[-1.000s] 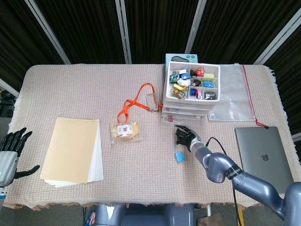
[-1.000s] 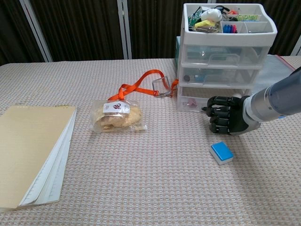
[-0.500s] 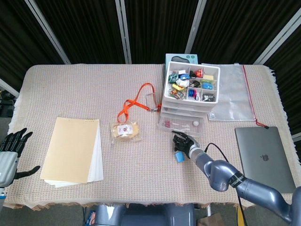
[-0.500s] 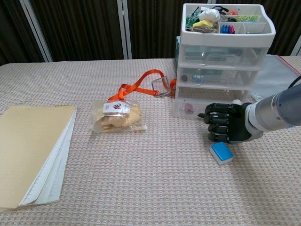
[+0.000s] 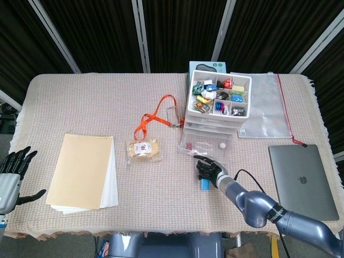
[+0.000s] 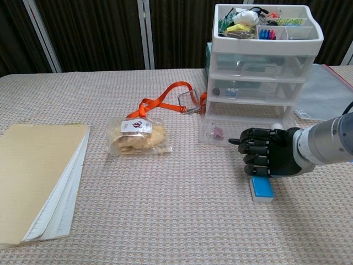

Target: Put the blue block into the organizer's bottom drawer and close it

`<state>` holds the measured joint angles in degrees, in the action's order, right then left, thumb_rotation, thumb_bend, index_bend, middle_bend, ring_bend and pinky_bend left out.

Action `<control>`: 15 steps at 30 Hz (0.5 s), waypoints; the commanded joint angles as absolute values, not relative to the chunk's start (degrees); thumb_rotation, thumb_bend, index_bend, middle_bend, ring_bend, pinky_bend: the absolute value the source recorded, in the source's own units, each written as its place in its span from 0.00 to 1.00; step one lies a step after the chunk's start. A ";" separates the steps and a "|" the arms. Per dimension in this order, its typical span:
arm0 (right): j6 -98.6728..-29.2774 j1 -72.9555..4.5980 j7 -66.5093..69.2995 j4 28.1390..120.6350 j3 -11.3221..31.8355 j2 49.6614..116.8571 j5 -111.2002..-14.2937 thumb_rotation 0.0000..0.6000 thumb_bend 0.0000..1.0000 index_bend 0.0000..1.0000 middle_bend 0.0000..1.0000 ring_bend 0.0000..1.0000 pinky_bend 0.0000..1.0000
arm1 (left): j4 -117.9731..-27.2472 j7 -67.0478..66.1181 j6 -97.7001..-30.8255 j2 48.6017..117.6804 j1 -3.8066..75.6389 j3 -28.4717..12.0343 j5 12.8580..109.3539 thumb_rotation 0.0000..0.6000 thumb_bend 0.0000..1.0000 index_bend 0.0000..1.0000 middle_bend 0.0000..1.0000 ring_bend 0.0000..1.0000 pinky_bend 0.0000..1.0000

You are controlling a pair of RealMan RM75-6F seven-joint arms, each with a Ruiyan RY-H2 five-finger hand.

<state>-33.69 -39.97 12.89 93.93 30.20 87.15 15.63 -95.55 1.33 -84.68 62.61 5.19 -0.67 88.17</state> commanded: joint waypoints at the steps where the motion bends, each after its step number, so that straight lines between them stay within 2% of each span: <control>1: -34.04 -39.73 13.76 95.14 29.78 86.55 14.59 1.00 0.54 0.41 0.78 0.83 0.73 | -95.48 1.35 -84.76 62.64 5.18 -0.68 88.25 1.00 0.13 0.08 0.00 0.00 0.00; 10: -34.46 -39.21 15.27 97.68 28.82 85.22 12.60 1.00 0.53 0.38 0.78 0.83 0.74 | -95.47 1.46 -85.08 62.62 5.07 -0.59 88.61 1.00 0.13 0.07 0.00 0.00 0.00; 15: -35.29 -37.55 15.43 101.71 28.73 84.26 4.88 1.00 0.49 0.34 0.78 0.83 0.73 | -95.32 1.34 -85.19 62.71 5.04 -0.63 88.61 1.00 0.13 0.07 0.00 0.00 0.00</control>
